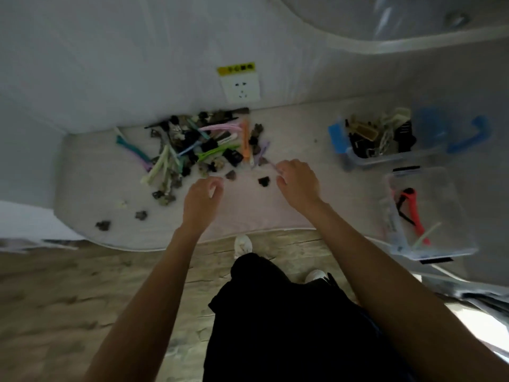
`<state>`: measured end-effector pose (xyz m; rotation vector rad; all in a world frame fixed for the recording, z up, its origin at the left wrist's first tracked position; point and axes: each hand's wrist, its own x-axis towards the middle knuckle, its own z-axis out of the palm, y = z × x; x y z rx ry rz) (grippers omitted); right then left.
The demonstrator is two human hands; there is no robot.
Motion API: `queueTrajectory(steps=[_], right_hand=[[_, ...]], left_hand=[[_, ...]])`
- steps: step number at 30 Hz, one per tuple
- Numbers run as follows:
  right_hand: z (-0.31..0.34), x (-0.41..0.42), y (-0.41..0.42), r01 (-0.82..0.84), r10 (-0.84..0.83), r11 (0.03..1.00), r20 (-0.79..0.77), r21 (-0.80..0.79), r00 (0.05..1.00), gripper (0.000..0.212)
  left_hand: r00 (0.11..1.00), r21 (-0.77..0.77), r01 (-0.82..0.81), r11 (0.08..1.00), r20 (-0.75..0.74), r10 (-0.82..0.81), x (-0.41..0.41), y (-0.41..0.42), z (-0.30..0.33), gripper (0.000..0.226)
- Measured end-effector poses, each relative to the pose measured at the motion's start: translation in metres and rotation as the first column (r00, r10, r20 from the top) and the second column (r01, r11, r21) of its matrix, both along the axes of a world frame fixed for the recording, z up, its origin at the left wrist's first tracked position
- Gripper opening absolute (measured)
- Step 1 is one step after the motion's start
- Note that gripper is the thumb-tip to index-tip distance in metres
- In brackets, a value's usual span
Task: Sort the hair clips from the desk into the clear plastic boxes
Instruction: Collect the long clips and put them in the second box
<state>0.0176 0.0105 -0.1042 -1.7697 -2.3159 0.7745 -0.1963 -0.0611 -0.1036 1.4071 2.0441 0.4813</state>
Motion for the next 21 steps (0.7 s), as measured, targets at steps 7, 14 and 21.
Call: queueTrajectory(steps=[7,14,21], right_hand=[[-0.025,-0.037,0.018,0.099,-0.095,0.995,0.162,-0.018,0.982,0.023],[-0.008,-0.027,0.034,0.139,-0.141,0.989,0.044,0.045,0.989,0.021],[-0.01,-0.041,0.069,-0.223,0.224,0.975,0.069,-0.017,0.972,0.029]], left_hand=[[0.997,0.134,0.049,0.99,0.047,-0.055,-0.026,0.037,-0.008,0.029],[0.876,0.084,0.433,0.897,-0.275,-0.397,0.016,0.12,-0.015,0.047],[0.894,0.049,0.417,0.907,-0.201,-0.4,0.016,0.122,-0.015,0.051]])
